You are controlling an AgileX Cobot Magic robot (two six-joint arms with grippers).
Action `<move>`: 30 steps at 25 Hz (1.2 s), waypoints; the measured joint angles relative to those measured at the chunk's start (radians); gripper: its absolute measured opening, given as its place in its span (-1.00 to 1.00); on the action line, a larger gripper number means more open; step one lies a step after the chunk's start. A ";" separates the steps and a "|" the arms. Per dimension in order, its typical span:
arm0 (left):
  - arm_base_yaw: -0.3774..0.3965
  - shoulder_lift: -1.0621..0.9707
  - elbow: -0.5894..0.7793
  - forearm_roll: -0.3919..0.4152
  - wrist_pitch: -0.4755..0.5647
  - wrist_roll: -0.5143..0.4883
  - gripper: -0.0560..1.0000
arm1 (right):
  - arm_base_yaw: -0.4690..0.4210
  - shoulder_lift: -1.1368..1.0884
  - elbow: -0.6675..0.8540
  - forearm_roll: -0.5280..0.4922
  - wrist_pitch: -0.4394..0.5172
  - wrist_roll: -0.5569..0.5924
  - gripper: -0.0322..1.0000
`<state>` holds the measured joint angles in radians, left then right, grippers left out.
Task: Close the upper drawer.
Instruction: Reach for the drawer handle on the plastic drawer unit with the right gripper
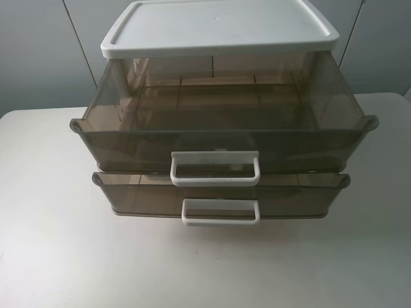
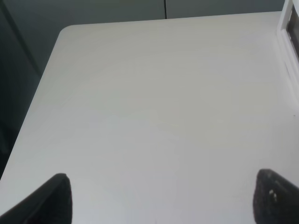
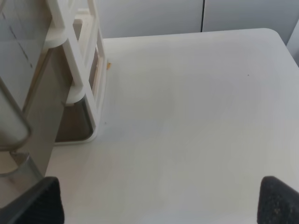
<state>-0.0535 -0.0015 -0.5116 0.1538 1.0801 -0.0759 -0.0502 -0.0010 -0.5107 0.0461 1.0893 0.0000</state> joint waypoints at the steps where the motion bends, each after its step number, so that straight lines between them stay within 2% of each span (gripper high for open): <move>1: 0.000 0.000 0.000 0.000 0.000 0.000 0.51 | 0.000 0.000 0.000 0.000 0.000 0.000 0.28; 18: 0.000 0.000 0.000 0.000 0.000 0.000 0.51 | 0.000 0.000 -0.002 -0.006 0.000 0.000 0.28; 24: 0.000 0.000 0.000 0.000 0.000 0.000 0.51 | 0.000 0.023 -0.086 -0.046 -0.003 0.000 0.28; 28: 0.000 0.000 0.000 0.000 0.000 0.000 0.51 | 0.007 0.124 -0.139 -0.061 -0.058 -0.015 0.28; 30: 0.000 0.000 0.000 0.000 0.000 0.000 0.51 | 0.042 0.198 -0.163 -0.061 -0.094 -0.017 0.28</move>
<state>-0.0535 -0.0015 -0.5116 0.1538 1.0801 -0.0759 -0.0080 0.1966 -0.6738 -0.0150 0.9953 -0.0166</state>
